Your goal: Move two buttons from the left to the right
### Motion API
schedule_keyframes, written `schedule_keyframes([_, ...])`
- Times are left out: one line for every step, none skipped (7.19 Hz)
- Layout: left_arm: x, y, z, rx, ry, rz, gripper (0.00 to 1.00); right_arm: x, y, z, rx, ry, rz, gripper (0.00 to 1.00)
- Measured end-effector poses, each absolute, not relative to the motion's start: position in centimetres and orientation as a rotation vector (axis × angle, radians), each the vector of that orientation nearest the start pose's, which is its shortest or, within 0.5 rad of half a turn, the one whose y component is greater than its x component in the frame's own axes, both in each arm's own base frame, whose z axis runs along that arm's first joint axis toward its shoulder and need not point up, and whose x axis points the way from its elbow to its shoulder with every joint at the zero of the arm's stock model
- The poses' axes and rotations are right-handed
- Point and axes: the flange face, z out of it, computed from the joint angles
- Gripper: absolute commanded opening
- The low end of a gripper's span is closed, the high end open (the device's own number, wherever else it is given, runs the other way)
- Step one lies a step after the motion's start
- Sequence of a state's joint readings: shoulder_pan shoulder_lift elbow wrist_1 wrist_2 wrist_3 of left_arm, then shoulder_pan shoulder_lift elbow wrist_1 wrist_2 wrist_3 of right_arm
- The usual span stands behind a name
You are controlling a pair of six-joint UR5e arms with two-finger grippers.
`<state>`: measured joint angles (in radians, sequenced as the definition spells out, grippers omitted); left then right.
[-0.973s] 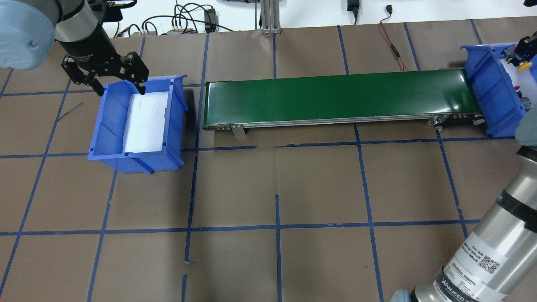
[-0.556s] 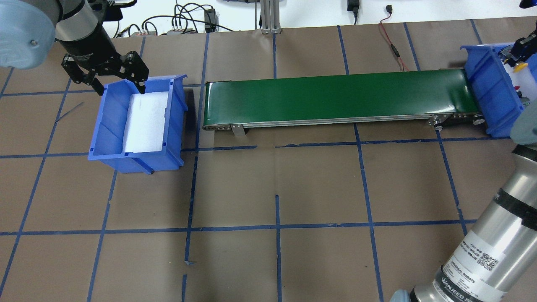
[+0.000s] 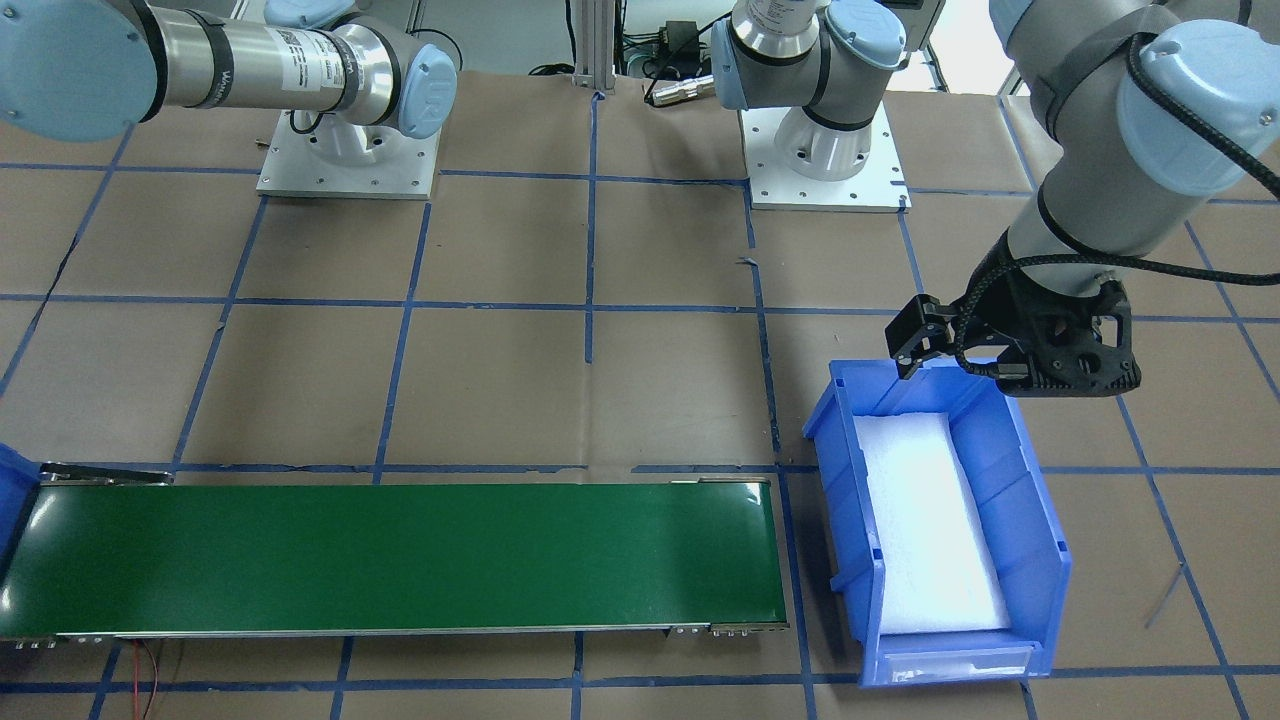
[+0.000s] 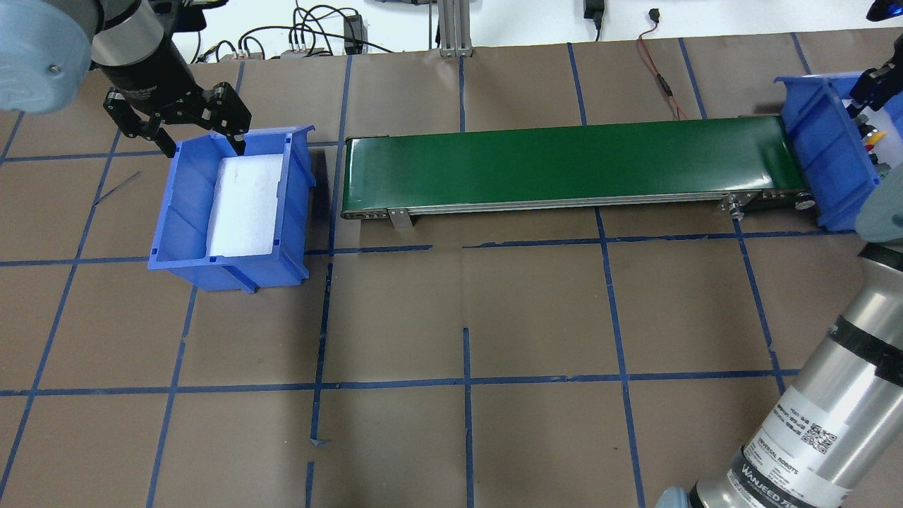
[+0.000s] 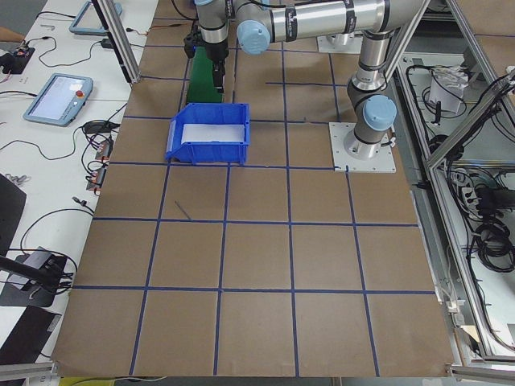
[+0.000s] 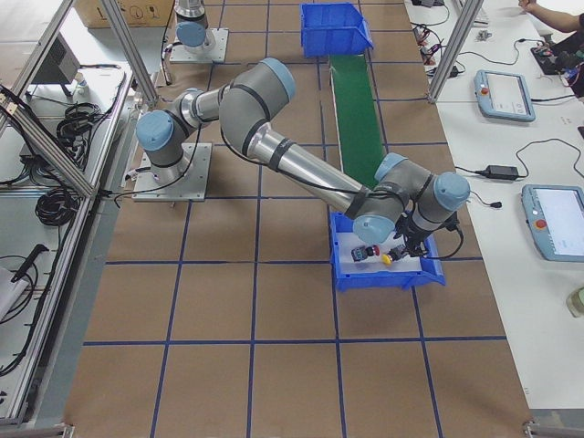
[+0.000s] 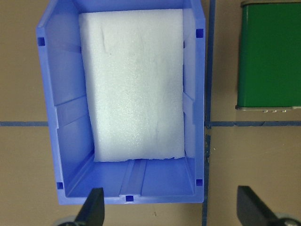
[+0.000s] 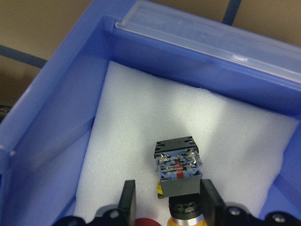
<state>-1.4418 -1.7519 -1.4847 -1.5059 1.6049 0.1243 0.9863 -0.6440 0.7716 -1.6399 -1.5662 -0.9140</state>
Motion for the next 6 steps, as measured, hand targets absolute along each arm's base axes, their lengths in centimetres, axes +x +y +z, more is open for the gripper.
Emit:
schedule_keyframes([-5.6, -57.6, 44.1, -0.007, 3.111, 0.052, 1.00, -34.2, -76.0, 26.5, -0.510, 3.057, 0.059, 0.64])
schedule_keyframes([-5.6, -57.6, 44.1, -0.006, 3.112, 0.052, 1.00, -33.8, -75.9, 27.7, -0.518, 3.062, 0.048, 0.77])
schedule_keyframes([-5.6, -57.7, 44.2, -0.007, 3.112, 0.049, 1.00, -32.7, -75.8, 30.0, -0.539, 3.070, 0.029, 0.87])
schedule_keyframes([-5.6, -57.7, 44.3, -0.008, 3.112, 0.045, 1.00, -30.9, -75.7, 33.0, -0.568, 3.073, 0.006, 0.88])
schedule_keyframes([-5.6, -57.7, 44.4, -0.008, 3.112, 0.044, 1.00, -29.0, -75.5, 36.0, -0.598, 3.069, -0.039, 0.88])
schedule_keyframes([-5.6, -57.8, 44.3, -0.009, 3.112, 0.045, 1.00, -26.8, -75.5, 38.6, -0.633, 3.057, -0.093, 0.88])
